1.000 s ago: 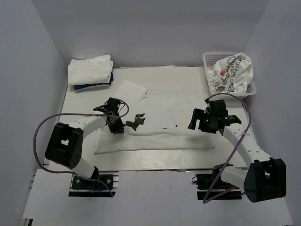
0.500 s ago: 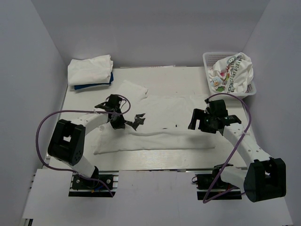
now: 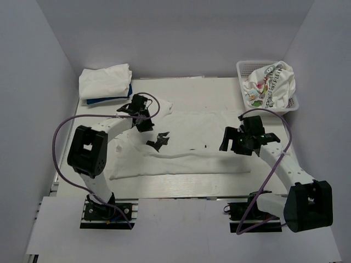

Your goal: Fold and stack the t-shirts

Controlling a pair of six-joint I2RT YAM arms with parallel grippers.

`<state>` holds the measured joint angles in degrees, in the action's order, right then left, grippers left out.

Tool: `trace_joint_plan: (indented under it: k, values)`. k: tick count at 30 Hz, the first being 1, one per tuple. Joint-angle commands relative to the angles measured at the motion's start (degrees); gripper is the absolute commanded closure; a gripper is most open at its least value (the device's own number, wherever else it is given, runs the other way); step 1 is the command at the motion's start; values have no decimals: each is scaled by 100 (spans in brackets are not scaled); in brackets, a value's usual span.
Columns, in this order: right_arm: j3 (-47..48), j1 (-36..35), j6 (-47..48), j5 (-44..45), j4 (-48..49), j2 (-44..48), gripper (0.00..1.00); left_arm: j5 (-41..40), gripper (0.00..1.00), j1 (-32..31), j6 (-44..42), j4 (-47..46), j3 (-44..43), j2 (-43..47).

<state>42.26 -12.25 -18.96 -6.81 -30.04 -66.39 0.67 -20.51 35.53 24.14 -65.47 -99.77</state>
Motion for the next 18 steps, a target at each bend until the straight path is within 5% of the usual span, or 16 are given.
trace_joint_plan:
  k: [1,3,4,14,18]
  values:
    - [239,12,129,-75,-28,12,10,179,100,-32,-231,291,-702,-236]
    - [187,3,156,-110,-2,47,10,179,39,-32,-354,652,-783,-236]
    - [169,-14,147,-110,7,99,10,127,1,-32,-423,766,-731,60]
    - [-122,-31,235,-330,200,153,10,83,1,-32,208,1654,849,1574]
    - [-165,-23,244,-374,270,144,10,223,1,-32,489,1236,1554,1820]
